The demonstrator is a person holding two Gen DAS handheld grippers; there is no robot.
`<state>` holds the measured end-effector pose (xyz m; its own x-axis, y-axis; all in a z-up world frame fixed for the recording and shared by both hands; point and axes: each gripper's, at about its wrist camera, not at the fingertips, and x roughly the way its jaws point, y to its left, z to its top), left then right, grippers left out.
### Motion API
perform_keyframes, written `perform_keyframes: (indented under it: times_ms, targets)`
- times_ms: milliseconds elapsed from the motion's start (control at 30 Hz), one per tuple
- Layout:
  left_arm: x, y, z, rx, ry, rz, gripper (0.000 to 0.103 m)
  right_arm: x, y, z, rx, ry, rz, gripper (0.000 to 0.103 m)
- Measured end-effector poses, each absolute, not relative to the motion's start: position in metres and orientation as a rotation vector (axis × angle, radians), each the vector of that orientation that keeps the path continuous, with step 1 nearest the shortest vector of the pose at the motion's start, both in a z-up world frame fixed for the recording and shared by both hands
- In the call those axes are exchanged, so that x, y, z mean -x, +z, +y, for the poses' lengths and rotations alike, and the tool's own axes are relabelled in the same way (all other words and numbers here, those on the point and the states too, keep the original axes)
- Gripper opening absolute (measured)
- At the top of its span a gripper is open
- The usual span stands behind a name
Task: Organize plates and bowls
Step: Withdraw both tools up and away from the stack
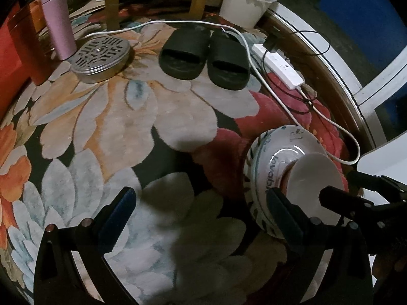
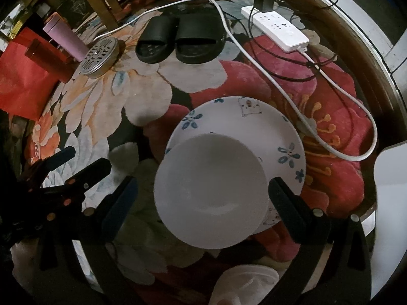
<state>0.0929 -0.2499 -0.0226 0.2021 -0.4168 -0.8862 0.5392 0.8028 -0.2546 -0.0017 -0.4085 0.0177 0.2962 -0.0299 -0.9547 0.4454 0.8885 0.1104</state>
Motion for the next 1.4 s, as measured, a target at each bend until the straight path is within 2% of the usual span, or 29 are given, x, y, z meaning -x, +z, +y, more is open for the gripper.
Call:
perform_keyframes:
  times_ms: [400,1400]
  targets:
    - [-0.096,-0.020,-0.228,-0.060,-0.677,1.196,0.102,-0.005,0.018,-0.398,-0.424,-0.339,1.208,0.102]
    - [-0.096,-0.032,-0.160,-0.005,-0.493,1.206,0.102,-0.022,0.013,-0.335,-0.262,-0.277,1.200,0.102]
